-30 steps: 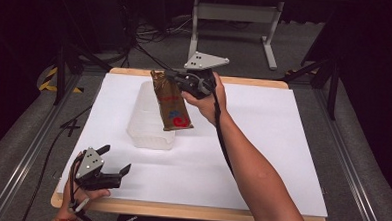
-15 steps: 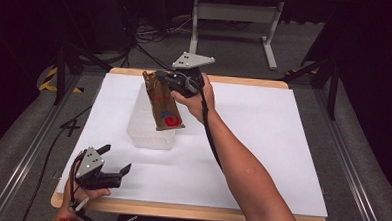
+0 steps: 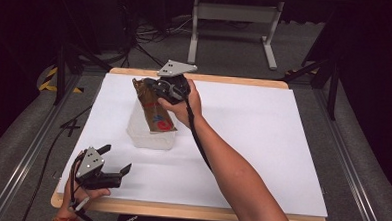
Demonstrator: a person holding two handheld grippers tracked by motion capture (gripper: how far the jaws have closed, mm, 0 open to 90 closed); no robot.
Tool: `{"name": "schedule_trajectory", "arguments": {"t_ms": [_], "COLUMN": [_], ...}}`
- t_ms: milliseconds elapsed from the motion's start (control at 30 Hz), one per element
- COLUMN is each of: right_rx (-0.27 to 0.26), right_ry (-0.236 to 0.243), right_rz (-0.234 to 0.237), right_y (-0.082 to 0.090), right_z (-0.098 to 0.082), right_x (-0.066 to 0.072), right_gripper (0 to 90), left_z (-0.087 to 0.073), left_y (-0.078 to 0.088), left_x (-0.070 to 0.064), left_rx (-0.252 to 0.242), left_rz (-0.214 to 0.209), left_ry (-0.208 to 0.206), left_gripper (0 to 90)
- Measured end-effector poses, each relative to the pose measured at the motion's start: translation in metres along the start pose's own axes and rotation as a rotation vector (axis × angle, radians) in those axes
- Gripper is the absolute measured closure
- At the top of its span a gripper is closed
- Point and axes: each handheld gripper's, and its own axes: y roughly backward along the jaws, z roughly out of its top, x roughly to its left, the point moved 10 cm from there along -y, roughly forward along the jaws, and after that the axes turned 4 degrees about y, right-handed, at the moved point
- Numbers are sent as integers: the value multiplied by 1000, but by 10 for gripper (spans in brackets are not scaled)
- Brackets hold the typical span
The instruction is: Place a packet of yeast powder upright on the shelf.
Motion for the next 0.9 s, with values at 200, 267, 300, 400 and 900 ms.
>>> {"name": "schedule_trajectory", "arguments": {"t_ms": [200, 267, 300, 400, 900], "right_rx": [0, 0, 2, 19, 46], "right_ry": [0, -1, 6, 19, 68], "right_rz": [11, 9, 16, 29, 103], "right_y": [-3, -5, -6, -10, -5], "right_z": [-2, -2, -3, -8, -26], "right_x": [9, 12, 14, 21, 46], "right_gripper": [893, 894, 893, 893, 891], "left_z": [0, 1, 1, 0, -1], "left_y": [0, -1, -1, -2, -2], "left_x": [-1, -1, -1, -2, -2], "left_rx": [2, 1, 0, 4, 9], "left_rz": [-4, -3, -3, -6, -7], "left_ry": [-2, 0, -1, -2, -6], "left_gripper": [76, 76, 76, 76, 76]}}
